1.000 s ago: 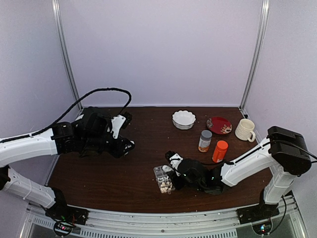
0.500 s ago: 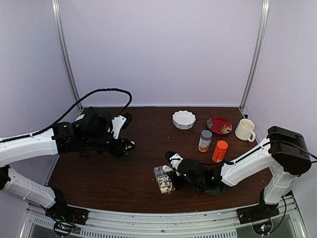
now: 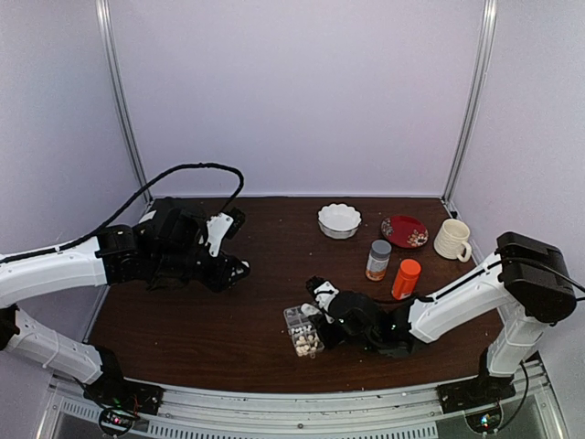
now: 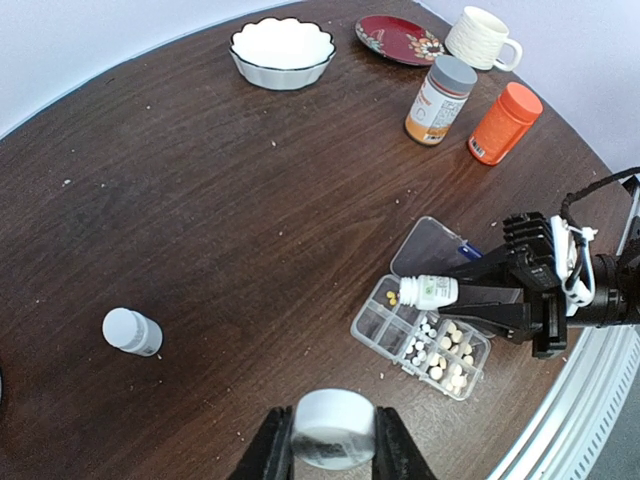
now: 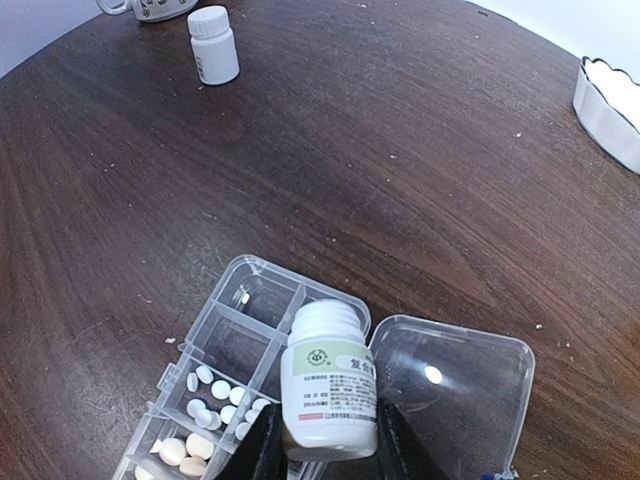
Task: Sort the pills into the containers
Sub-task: Pour the pill into the compartment of the pill container.
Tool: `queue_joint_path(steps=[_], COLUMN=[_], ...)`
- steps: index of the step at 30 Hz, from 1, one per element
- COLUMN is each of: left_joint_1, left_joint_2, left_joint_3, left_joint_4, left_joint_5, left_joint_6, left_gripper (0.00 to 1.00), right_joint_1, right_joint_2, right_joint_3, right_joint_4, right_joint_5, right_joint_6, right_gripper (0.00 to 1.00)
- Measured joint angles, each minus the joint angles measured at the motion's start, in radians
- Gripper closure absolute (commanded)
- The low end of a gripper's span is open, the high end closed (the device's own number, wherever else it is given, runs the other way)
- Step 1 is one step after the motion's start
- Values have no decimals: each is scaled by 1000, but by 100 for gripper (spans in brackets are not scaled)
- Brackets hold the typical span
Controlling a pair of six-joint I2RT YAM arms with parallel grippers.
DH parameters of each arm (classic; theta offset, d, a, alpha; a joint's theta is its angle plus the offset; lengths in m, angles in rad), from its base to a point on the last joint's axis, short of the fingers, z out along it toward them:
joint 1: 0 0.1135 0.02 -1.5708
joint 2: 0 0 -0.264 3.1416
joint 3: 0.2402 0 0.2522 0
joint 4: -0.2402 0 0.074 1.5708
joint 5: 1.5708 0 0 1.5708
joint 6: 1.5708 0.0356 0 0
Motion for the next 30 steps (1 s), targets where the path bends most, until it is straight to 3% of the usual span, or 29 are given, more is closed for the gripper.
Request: queue_joint_path(steps=[30], left_joint_1=[0], left_joint_2=[0], left_joint_3=[1], left_joint_4=[-2], left_joint_5=[3], left_joint_6=[0], left_gripper=[100], right_joint_1=[-5], right_joint_2=[-6], right_joint_3=[11], right_joint_4=[-30], right_joint_5=[-6], right_joint_6=[-1], right_gripper=[100])
